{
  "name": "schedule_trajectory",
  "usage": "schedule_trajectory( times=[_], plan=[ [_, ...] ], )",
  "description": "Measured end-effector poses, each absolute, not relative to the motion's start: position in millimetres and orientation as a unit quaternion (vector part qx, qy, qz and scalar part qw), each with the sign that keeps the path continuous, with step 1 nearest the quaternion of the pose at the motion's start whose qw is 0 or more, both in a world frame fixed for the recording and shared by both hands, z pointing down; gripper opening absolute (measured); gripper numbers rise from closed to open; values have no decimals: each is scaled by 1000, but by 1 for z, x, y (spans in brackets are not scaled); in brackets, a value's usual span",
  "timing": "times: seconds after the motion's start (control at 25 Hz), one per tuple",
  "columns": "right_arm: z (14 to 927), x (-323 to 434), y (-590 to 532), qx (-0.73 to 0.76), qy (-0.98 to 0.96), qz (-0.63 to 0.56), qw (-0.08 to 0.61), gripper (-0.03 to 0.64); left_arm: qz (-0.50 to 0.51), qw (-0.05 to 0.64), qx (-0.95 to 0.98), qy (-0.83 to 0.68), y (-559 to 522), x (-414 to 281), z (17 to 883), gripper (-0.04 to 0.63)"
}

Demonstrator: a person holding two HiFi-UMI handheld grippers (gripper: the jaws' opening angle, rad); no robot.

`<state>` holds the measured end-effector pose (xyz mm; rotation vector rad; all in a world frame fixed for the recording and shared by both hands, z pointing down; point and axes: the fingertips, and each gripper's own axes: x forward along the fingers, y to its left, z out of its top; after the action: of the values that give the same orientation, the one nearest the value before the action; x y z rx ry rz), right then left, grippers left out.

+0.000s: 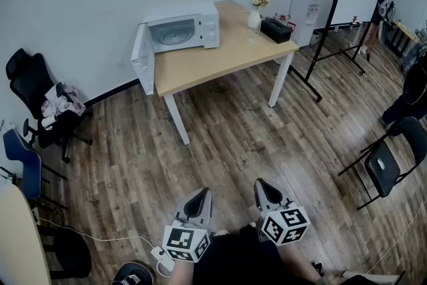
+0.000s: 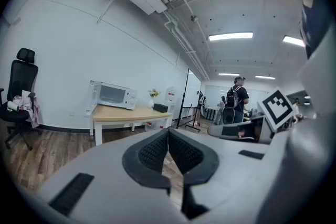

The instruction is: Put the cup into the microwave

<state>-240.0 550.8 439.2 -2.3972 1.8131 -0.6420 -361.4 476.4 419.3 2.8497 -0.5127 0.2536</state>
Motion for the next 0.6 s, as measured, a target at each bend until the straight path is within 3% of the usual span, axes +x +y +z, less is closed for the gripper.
schedule_trajectory(
  times=[0.6],
  plan=[
    [448, -258, 556, -784, 577, -228, 30, -6, 88, 122, 972, -179, 479, -381, 422, 5]
  ],
)
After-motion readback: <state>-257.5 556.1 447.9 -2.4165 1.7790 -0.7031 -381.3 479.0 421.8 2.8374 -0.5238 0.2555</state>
